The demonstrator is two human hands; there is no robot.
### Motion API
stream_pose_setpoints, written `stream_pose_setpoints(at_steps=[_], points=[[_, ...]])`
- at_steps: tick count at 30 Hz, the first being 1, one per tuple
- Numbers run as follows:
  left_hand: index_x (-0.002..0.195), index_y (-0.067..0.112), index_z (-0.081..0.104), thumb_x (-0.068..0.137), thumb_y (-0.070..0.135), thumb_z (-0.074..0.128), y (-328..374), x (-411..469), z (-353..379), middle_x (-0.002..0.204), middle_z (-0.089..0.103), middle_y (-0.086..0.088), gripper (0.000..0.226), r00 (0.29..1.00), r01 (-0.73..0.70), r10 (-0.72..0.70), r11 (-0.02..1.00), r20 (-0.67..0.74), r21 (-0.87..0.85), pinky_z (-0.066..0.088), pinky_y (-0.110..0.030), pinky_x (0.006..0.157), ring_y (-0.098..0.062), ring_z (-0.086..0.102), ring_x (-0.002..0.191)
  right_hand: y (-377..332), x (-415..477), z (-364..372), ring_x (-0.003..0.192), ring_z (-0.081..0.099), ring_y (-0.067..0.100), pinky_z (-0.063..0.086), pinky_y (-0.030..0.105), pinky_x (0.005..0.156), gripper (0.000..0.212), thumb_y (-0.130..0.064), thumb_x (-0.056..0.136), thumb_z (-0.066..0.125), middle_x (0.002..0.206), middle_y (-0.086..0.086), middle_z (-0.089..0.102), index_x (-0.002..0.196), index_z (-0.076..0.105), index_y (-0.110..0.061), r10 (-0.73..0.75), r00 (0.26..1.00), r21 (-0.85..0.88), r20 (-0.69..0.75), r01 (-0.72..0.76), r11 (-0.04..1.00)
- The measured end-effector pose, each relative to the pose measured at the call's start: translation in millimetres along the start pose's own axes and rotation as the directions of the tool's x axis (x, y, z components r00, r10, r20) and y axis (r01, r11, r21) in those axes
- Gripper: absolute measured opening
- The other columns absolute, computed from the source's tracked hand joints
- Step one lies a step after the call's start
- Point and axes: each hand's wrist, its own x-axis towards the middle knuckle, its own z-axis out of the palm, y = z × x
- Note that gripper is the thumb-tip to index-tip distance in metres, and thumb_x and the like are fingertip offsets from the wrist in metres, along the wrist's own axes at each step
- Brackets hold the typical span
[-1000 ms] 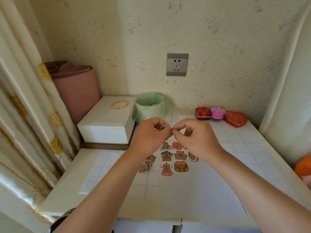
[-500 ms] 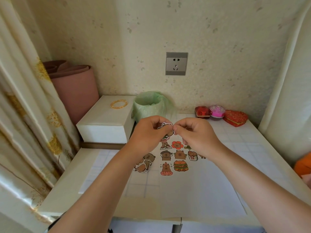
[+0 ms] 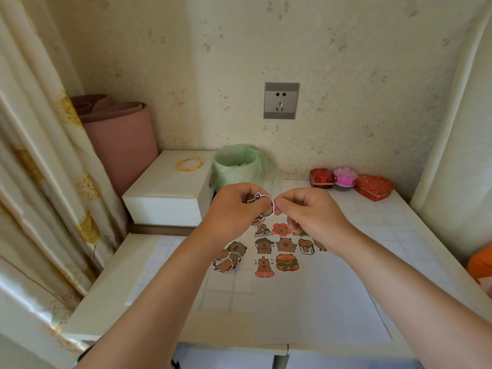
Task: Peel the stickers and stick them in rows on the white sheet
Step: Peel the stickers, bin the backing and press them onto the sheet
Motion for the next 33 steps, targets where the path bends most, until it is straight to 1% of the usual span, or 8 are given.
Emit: stream_pose_setpoints(at_steps=[4, 7, 14, 19, 24, 29, 31, 33], points=[[0.086, 0.016, 0.073, 0.090, 0.009, 0.068, 1.5, -0.7, 0.5, 0.077, 0.072, -0.002, 0.009, 1.000, -0.006, 0.006, 1.000, 0.011, 0.005, 0.062, -0.029, 0.068, -0.011, 0.067, 0.066, 0.6, 0.8, -1.1, 0.048, 0.054, 0.011, 0.045, 0.018, 0.050, 0.015, -0.018, 0.093, 0.066, 0.053, -0.006, 0.062, 0.083, 0.077, -0.014, -0.021, 0.999, -0.030, -0.024, 0.020, 0.999], [0.086, 0.016, 0.073, 0.090, 0.009, 0.067, 1.8, -1.7, 0.8, 0.073, 0.072, 0.002, 0.011, 1.000, -0.012, 0.012, 1.000, 0.018, 0.013, 0.062, -0.030, 0.068, -0.010, 0.067, 0.065, 0.3, -0.4, -0.8, 0.044, 0.054, 0.006, 0.044, 0.015, 0.049, 0.012, -0.017, 0.093, 0.067, 0.051, -0.015, 0.062, 0.088, 0.077, -0.013, -0.050, 0.998, -0.070, -0.037, 0.047, 0.996], [0.087, 0.013, 0.074, 0.090, 0.009, 0.068, 1.2, -2.1, 2.6, 0.075, 0.073, -0.001, 0.008, 1.000, -0.003, 0.003, 1.000, 0.017, 0.003, 0.063, -0.032, 0.070, -0.012, 0.068, 0.068, 2.9, -1.6, 1.1, 0.044, 0.055, 0.002, 0.041, 0.013, 0.046, 0.012, -0.018, 0.092, 0.067, 0.056, -0.018, 0.064, 0.086, 0.076, -0.019, -0.159, 0.985, -0.208, -0.067, 0.142, 0.968], [0.084, 0.015, 0.074, 0.089, 0.009, 0.069, 0.3, -1.4, 4.1, 0.073, 0.073, 0.001, 0.009, 1.000, 0.000, 0.000, 1.000, 0.006, 0.004, 0.063, -0.034, 0.071, -0.014, 0.069, 0.066, 4.6, -2.4, 2.2, 0.046, 0.055, 0.001, 0.039, 0.013, 0.049, 0.014, -0.019, 0.091, 0.065, 0.063, -0.021, 0.065, 0.082, 0.075, -0.023, -0.232, 0.971, -0.313, -0.060, 0.203, 0.928], [0.083, 0.015, 0.074, 0.089, 0.008, 0.069, 2.0, -2.2, 4.6, 0.070, 0.071, 0.002, 0.011, 1.000, -0.001, 0.001, 1.000, 0.009, 0.004, 0.062, -0.031, 0.068, -0.010, 0.067, 0.065, 5.3, -3.4, 2.1, 0.046, 0.054, 0.001, 0.037, 0.016, 0.050, 0.016, -0.020, 0.091, 0.063, 0.066, -0.020, 0.065, 0.079, 0.072, -0.025, -0.276, 0.960, -0.396, -0.043, 0.237, 0.887], [0.082, 0.017, 0.075, 0.088, 0.010, 0.069, 1.7, -1.7, 3.6, 0.075, 0.074, -0.003, 0.011, 1.000, 0.009, -0.009, 1.000, 0.006, 0.009, 0.063, -0.037, 0.074, -0.016, 0.069, 0.067, 3.9, -3.7, 2.8, 0.045, 0.051, 0.002, 0.037, 0.014, 0.049, 0.018, -0.018, 0.093, 0.061, 0.063, -0.022, 0.063, 0.080, 0.073, -0.024, -0.265, 0.963, -0.366, -0.039, 0.234, 0.901], [0.085, 0.014, 0.075, 0.088, 0.009, 0.069, 2.3, -1.7, 2.4, 0.079, 0.075, -0.008, 0.009, 1.000, 0.014, -0.014, 1.000, 0.003, -0.012, 0.063, -0.038, 0.075, -0.017, 0.068, 0.067, 1.0, -4.3, 1.8, 0.044, 0.050, 0.003, 0.039, 0.015, 0.048, 0.021, -0.016, 0.094, 0.061, 0.056, -0.016, 0.061, 0.079, 0.074, -0.020, -0.218, 0.975, -0.274, -0.037, 0.200, 0.941], [0.088, 0.010, 0.075, 0.090, 0.008, 0.068, 4.0, -2.4, 0.7, 0.080, 0.074, -0.010, 0.007, 1.000, 0.014, -0.014, 0.999, 0.000, -0.043, 0.063, -0.034, 0.073, -0.014, 0.067, 0.066, -2.7, -4.0, -0.6, 0.045, 0.049, 0.011, 0.042, 0.017, 0.047, 0.022, -0.018, 0.095, 0.063, 0.050, -0.006, 0.057, 0.076, 0.074, -0.018, -0.155, 0.987, -0.178, -0.035, 0.146, 0.973]])
